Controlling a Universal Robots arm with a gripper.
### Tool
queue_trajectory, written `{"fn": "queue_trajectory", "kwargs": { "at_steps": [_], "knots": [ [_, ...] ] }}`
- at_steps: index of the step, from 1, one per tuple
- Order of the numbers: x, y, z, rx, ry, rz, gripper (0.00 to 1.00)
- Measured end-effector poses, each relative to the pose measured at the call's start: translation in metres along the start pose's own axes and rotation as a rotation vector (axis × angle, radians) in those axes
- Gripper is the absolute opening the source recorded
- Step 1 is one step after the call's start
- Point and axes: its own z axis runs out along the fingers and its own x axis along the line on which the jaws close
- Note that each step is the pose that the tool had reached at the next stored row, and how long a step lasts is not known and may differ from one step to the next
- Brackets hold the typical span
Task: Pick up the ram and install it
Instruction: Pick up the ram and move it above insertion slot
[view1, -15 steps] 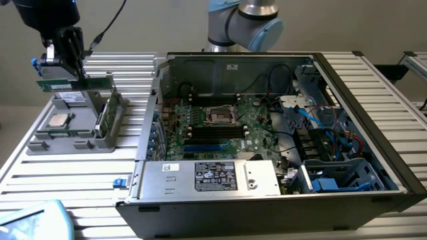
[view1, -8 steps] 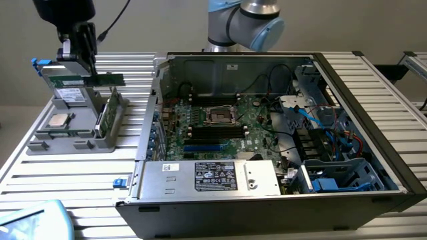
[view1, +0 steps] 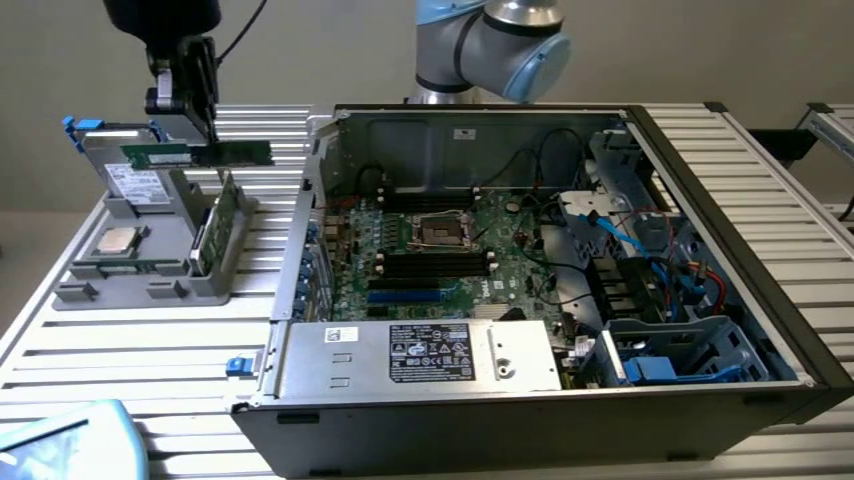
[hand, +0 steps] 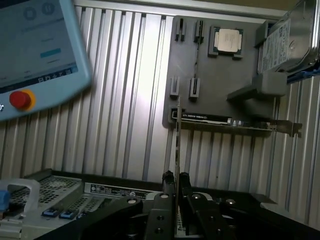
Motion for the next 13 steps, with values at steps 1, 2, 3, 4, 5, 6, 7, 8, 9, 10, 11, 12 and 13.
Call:
{"fn": "queue_trajectory", "kwargs": {
  "at_steps": [1,2,3,4,5,6,7,8,9,10,11,12,13],
  "knots": [
    [0.000,-0.0035,-0.0011,-0.0012,-0.0007,0.000,0.15],
    [0.001,-0.0071,-0.0022,-0.0026,-0.0013,0.000,0.15],
    [0.001,-0.0107,-0.0033,-0.0038,-0.0019,0.000,0.15],
    [0.002,-0.0143,-0.0045,-0.0050,-0.0024,0.000,0.15],
    [0.002,-0.0180,-0.0057,-0.0061,-0.0029,0.000,0.15],
    [0.003,-0.0220,-0.0069,-0.0072,-0.0034,0.000,0.15],
    [0.003,-0.0258,-0.0081,-0.0081,-0.0039,-0.001,0.15],
    [0.004,-0.0296,-0.0092,-0.0089,-0.0044,-0.001,0.15],
    [0.004,-0.0334,-0.0104,-0.0097,-0.0049,0.000,0.15],
    [0.005,-0.0379,-0.0118,-0.0105,-0.0053,-0.001,0.15],
    [0.005,-0.0420,-0.0128,-0.0108,-0.0057,-0.001,0.15],
    [0.006,-0.0468,-0.0139,-0.0110,-0.0062,-0.001,0.15],
    [0.006,-0.0512,-0.0149,-0.0108,-0.0068,-0.001,0.15]
  ]
}}
